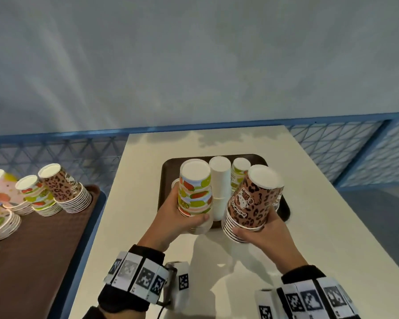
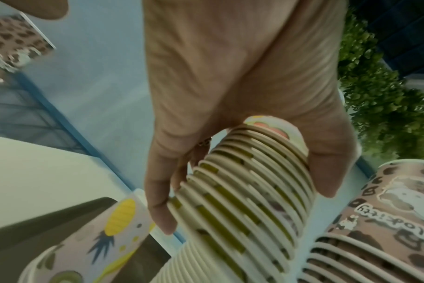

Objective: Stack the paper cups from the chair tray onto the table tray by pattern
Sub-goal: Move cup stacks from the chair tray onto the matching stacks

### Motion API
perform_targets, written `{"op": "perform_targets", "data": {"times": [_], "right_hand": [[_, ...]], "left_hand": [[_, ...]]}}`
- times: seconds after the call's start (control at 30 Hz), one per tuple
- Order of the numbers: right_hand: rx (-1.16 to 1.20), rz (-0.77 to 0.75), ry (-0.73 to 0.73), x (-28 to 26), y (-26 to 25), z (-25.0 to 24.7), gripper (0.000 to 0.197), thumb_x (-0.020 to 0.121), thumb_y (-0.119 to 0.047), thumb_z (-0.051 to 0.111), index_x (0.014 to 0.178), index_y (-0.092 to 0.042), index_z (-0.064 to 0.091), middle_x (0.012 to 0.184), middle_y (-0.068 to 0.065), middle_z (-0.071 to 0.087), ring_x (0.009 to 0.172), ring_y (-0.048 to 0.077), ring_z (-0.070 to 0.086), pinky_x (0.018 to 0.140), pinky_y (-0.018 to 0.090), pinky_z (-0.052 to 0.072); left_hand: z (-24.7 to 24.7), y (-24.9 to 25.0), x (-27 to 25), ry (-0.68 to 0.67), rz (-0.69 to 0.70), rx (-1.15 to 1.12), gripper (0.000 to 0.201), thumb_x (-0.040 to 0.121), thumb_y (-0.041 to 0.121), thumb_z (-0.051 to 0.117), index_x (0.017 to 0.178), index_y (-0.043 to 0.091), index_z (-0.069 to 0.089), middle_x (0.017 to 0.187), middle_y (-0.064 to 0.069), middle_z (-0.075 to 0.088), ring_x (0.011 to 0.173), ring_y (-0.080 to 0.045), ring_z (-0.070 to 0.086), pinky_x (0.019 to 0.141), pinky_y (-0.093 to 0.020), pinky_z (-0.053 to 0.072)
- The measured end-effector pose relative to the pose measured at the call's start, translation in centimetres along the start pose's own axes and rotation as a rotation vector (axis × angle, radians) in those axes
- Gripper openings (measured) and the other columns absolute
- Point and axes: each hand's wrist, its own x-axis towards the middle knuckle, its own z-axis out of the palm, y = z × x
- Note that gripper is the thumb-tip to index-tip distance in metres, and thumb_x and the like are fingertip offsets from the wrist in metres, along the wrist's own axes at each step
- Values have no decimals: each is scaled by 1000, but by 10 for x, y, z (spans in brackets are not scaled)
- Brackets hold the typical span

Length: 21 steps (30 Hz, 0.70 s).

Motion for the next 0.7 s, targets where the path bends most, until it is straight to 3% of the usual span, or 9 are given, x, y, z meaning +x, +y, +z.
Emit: {"op": "perform_targets", "data": {"times": [0.1,0.17,0.23,0.37,0.47,0.57,0.7], "right_hand": [[17,4,85,-2,1,-11,68,54,-9,86,102,-39,48,98,-16,64,86,-8,62,70,5,46],[47,2,130,-5,2,-18,64,54,-7,85,94,-41,50,94,-22,63,80,-15,61,68,6,45],[52,2,170,-7,1,-27,63,54,-9,85,92,-43,49,96,-21,62,83,-11,60,71,12,43],[74,-61,253,8,-11,-56,59,54,-12,85,94,-38,50,93,-21,61,89,-2,58,74,17,44],[76,-105,280,37,-16,-75,65,56,-11,84,106,-31,49,101,-9,63,95,12,60,85,29,46],[11,-114,263,71,-6,-83,72,52,-21,85,113,-28,47,115,1,62,105,18,58,92,37,47],[-64,-70,177,100,18,-83,78,53,-21,85,122,-20,46,121,7,61,110,24,58,88,30,44]], "left_hand": [[10,4,5,-51,-3,11,79,50,27,83,121,33,48,116,8,66,106,-5,64,90,-24,52],[18,4,6,-88,-9,50,72,60,14,84,119,34,48,117,8,65,108,-7,63,93,-27,51],[26,4,7,-101,-7,71,68,65,6,81,119,33,48,118,5,64,109,-9,62,96,-30,50],[43,9,8,-97,-1,62,69,67,6,80,124,27,47,118,5,65,109,-10,63,97,-32,50],[57,13,6,-81,2,57,70,67,6,80,124,28,47,116,6,66,108,-8,63,95,-30,51],[69,18,6,-47,14,47,72,66,6,81,127,26,46,115,5,67,106,-7,64,92,-28,51],[87,22,5,8,20,43,71,67,2,78,126,25,46,112,9,67,102,0,64,87,-22,53]]}}
